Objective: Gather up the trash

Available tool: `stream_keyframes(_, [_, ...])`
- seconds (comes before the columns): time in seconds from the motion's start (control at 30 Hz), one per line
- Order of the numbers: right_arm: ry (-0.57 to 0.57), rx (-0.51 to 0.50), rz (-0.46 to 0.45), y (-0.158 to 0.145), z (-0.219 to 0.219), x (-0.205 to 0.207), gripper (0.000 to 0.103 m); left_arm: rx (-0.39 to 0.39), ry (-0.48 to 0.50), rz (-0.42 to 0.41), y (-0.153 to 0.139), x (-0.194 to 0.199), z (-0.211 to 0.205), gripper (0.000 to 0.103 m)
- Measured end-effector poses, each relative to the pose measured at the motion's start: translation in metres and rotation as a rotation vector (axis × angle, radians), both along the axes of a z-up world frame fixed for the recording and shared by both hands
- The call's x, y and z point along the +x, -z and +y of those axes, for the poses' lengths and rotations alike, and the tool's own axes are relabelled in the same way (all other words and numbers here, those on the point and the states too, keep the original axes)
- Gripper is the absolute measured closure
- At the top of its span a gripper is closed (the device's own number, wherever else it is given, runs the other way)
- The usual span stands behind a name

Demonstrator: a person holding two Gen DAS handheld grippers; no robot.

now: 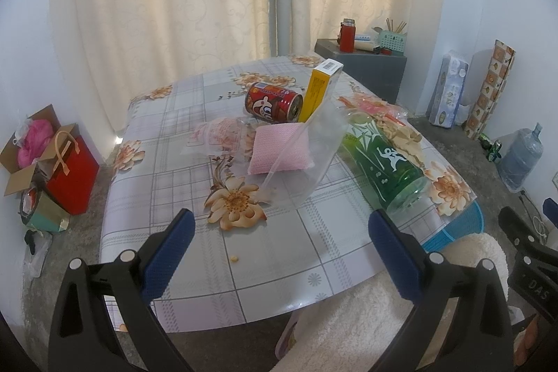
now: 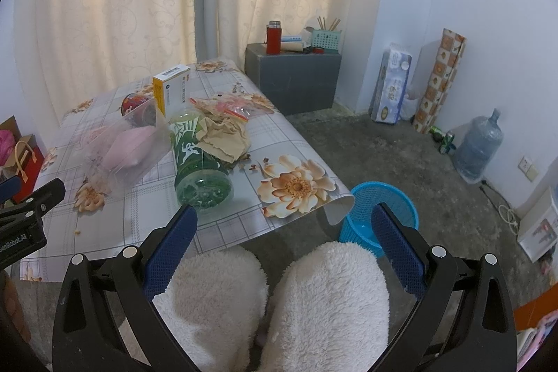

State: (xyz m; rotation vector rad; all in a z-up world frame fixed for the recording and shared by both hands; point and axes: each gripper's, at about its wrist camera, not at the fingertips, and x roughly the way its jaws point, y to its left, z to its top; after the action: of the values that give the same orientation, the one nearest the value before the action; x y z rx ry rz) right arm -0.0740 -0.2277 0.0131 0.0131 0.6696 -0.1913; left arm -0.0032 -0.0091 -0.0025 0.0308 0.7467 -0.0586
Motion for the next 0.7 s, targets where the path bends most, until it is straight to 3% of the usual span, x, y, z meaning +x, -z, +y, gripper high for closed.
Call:
stream_keyframes(0.37, [0.001, -0.002, 0.001, 0.000, 0.000, 0.000, 0.007, -0.021, 0.006, 0.020, 0.003, 0.003, 0.011, 0.005])
stream_keyframes(0.7, [-0.082, 0.043, 0.017, 0.013, 0.012, 0.003, 0.007, -0.189, 0.081, 0.120, 0.031, 0.019, 0.036, 0.005])
